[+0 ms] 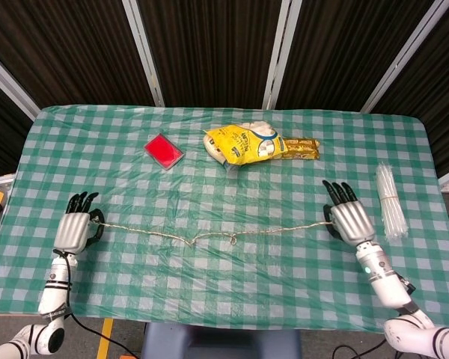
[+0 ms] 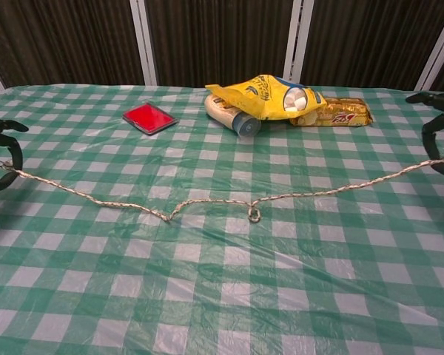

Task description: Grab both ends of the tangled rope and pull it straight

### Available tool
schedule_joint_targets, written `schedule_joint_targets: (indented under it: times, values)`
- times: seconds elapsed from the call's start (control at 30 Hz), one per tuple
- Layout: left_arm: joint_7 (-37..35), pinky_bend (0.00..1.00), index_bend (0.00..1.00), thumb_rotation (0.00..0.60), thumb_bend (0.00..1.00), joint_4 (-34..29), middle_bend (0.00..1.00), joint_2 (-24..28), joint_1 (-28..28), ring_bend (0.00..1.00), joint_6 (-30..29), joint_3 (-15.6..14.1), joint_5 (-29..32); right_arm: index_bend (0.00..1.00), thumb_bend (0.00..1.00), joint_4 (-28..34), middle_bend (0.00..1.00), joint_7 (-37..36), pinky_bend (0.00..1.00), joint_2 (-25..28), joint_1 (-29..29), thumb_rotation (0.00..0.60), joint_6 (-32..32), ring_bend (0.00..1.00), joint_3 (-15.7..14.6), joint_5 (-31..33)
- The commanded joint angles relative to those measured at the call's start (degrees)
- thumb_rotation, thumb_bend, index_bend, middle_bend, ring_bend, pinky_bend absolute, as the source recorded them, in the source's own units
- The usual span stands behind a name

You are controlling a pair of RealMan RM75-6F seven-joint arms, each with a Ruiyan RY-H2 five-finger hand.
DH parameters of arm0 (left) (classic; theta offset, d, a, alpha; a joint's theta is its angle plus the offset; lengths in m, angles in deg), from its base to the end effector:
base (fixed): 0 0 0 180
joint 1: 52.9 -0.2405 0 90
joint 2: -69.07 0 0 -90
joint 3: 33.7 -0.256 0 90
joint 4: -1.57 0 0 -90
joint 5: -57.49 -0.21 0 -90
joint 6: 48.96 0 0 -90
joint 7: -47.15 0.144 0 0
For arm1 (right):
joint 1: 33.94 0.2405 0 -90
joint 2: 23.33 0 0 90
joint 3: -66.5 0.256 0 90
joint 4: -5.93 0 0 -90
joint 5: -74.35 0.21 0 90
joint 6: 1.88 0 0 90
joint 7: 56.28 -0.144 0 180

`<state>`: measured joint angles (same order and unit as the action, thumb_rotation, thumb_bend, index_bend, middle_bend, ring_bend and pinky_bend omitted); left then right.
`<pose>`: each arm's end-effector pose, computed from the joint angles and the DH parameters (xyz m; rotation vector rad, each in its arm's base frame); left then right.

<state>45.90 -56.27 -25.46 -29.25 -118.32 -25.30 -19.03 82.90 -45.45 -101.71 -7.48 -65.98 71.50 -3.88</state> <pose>-0.3076 0.3088 0.0251 -1.4596 -0.9271 -0.9059 -0.2793 -0.3054 0.0668 1.7143 -0.7829 0.7548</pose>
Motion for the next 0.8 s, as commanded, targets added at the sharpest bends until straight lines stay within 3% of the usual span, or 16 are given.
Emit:
schedule_joint_targets:
  times: [0.03, 0.4, 0.8]
  values:
    - [-1.0, 0.07, 0.63, 0.600, 0.47, 1.0, 0.11, 0.3, -0.6, 0.00, 0.2, 0.1, 0.6, 0.77, 0.60, -0.1, 0.09, -1.9, 0.00, 1.8, -1.8, 0.600, -1.5, 0.00, -0.6, 0.1]
    - [-3.6, 0.07, 0.63, 0.600, 0.47, 5.2, 0.11, -0.5, -1.3, 0.00, 2.1, 0.3, 2.0, 0.77, 0.60, -5.1, 0.09, -8.3, 0.00, 3.2, -5.9, 0.600, -2.1, 0.00, -1.8, 1.4]
    - [-3.6, 0.07, 0.63, 0.600, 0.47, 7.4, 0.12, -1.8, -0.6, 0.00, 3.5, 0.5, 2.1, 0.77, 0.60, -9.4, 0.09, -11.2, 0.00, 1.7, -6.5, 0.600, -0.5, 0.00, -2.0, 0.9]
